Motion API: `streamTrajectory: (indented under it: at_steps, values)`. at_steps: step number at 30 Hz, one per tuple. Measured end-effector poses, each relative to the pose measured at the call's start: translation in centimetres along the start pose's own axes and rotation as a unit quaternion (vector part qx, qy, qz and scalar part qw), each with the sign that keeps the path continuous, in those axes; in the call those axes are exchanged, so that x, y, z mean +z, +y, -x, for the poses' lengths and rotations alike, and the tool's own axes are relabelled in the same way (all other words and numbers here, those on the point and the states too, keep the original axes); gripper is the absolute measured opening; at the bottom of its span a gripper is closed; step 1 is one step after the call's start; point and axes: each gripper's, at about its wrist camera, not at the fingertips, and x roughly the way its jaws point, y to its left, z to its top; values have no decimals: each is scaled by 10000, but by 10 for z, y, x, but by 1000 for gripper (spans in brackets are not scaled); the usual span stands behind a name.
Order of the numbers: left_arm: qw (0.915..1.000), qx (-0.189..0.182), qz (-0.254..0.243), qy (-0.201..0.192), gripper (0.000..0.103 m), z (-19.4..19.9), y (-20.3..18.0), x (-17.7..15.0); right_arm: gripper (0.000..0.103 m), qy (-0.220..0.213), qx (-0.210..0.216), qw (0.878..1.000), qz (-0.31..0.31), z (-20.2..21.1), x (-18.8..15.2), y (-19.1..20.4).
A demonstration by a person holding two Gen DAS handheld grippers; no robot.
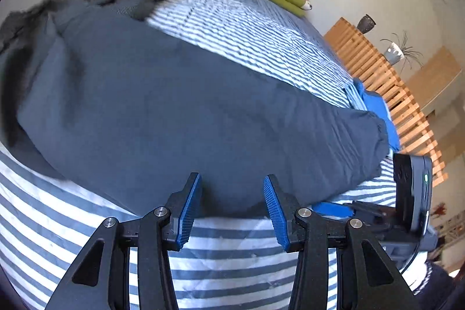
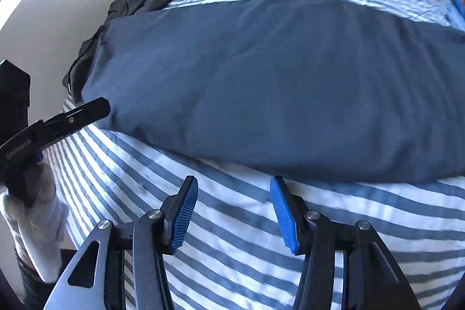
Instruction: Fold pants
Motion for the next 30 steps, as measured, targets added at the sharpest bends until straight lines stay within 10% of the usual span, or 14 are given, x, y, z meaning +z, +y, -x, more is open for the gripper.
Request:
streamTrajectory:
  at_steps: [11,20,30]
  values:
    - [9975,55,-643,296,47,-15,-9,-6,48,-570,356,9956,-646,3,90,1]
    - [9987,470,67,187,44,-42,21,30,48,-489,627,9928,-896,5,98,-30]
    - [9980,154,618,-54,42,-37,44,60,48,-174,686,9943,793,-17,68,38]
